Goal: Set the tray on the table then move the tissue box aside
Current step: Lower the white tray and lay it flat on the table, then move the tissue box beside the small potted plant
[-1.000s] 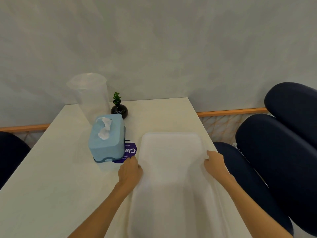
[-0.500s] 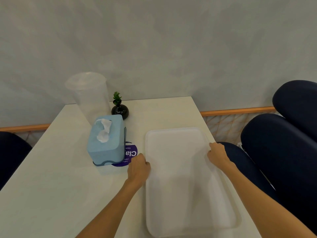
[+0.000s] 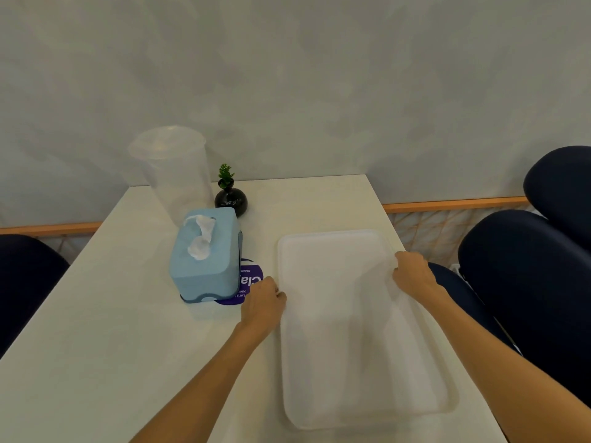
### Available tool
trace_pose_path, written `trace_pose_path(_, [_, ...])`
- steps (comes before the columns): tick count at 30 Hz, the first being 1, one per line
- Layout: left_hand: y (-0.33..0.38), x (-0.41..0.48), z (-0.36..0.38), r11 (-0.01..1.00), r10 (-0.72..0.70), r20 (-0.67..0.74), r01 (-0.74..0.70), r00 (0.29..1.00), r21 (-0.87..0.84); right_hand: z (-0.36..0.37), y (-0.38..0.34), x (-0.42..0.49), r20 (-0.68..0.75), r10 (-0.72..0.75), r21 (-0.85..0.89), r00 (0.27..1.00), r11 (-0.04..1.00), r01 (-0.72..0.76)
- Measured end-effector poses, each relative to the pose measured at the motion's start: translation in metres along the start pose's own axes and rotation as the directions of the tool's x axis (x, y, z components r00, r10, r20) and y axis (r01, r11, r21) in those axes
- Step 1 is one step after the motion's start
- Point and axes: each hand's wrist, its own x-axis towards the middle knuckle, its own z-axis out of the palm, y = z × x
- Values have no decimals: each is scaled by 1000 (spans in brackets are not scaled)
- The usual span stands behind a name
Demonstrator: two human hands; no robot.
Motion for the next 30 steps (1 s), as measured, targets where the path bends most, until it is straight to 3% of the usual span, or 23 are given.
trace_pose_path(6, [8, -11, -56, 976, 146, -157, -168, 977, -137, -26, -67, 7, -24, -212, 44, 977, 976, 213])
trace_pose_path(12, [-11, -12, -107, 940, 54, -452, -198, 891, -277, -29, -165, 3, 54, -394, 141, 918, 913, 383])
trace_pose_path(16, [-44, -7, -109, 961, -79, -529, -76, 845, -265, -25, -223, 2, 78, -494, 222, 866, 856, 467])
trace_pose_path(19, [-60, -6, -99, 939, -218, -436, 66, 873, -338, -25, -263, 3, 111, -550, 283, 828, 816, 504])
trace_pose_path(23, [-73, -6, -74, 864, -282, -300, 105, 911, -493, -17, -303, 13, 162, -514, 423, 842, 807, 411])
trace_pose_path(30, [-85, 7, -62, 732, -260, -253, 19, 932, -681, 21, -329, 32, 362, -435, 658, 825, 745, 104])
